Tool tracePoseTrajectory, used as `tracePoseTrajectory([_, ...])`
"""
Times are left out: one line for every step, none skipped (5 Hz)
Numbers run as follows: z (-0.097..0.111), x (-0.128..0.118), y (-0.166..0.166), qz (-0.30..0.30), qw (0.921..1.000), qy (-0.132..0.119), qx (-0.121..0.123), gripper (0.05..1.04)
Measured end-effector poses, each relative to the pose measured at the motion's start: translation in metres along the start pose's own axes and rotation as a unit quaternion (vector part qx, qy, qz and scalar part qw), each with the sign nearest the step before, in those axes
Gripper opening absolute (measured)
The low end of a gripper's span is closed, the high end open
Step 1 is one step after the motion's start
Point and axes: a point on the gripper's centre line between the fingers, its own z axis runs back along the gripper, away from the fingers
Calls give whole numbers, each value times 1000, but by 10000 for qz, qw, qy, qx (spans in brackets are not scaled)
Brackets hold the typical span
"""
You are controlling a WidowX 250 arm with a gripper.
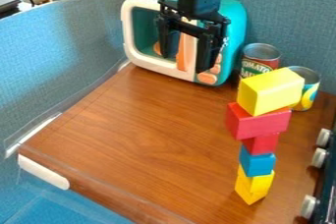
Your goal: Move the yellow block from the tower into the center of the table
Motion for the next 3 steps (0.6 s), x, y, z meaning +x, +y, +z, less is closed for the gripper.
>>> tracePoseTrajectory([-11,0,-1,-7,9998,169,-74,1000])
tracePoseTrajectory([5,12,-7,-172,9995,113,-235,1000])
tracePoseTrajectory([20,22,-10,-234,9995,-98,-212,1000])
